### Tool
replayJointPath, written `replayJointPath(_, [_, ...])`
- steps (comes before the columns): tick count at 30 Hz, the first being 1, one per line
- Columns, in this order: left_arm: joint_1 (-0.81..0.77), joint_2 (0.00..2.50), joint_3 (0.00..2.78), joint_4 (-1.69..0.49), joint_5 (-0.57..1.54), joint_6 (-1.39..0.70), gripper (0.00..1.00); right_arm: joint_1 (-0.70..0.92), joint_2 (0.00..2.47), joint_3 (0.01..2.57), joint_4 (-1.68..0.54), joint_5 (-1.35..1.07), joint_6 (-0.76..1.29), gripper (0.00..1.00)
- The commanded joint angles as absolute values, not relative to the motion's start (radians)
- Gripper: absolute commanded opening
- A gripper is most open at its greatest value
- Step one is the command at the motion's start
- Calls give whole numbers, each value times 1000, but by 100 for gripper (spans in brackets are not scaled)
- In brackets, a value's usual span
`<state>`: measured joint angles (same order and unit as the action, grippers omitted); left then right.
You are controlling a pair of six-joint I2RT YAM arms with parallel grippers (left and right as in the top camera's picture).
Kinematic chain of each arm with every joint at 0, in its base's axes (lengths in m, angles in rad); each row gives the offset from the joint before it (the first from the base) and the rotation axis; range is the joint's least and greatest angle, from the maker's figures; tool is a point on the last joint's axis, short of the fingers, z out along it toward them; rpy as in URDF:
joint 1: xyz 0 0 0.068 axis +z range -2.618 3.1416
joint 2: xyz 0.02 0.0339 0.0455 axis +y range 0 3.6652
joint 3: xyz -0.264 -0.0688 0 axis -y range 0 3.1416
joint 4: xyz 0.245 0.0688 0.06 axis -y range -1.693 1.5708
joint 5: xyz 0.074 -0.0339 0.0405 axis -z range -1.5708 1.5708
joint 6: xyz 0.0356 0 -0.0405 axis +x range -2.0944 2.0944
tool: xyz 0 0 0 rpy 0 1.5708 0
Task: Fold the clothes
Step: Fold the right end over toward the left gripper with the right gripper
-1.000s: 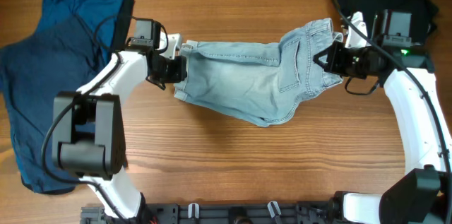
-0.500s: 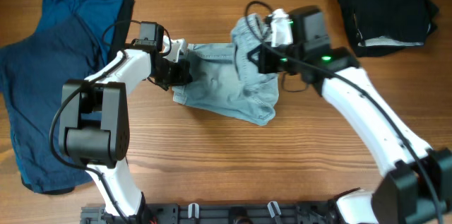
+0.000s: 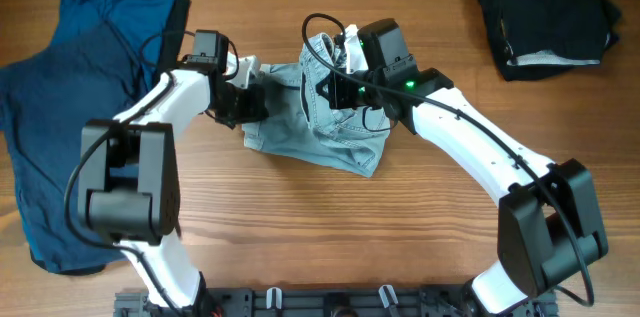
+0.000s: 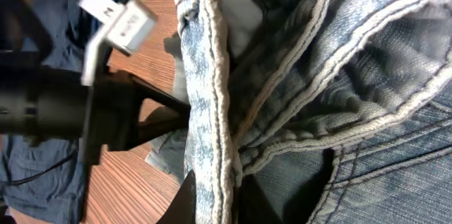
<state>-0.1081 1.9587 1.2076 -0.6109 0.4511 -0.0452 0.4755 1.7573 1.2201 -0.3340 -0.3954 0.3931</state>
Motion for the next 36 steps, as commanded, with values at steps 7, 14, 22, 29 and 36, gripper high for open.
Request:
replayJointPath(7, [-99, 1813, 1199, -626, 424, -61, 4, 482, 1766, 1253, -311, -427, 403, 4])
replayJointPath(14, [-47, 1775, 1199, -645, 385, -92, 4, 525, 1766, 1253, -276, -449, 389, 4])
replayJointPath(22, [-27, 1774, 1199, -650, 334, -102, 4, 655, 1751, 1253, -174, -427, 315, 100])
replayJointPath(29, [67, 1742, 1199, -667, 320, -103, 4, 477, 1628, 1253, -332, -426, 315, 100])
replayJointPath(36, [129, 1668, 1199, -679, 462, -112, 4, 423, 1637, 1253, -430, -409, 281, 100])
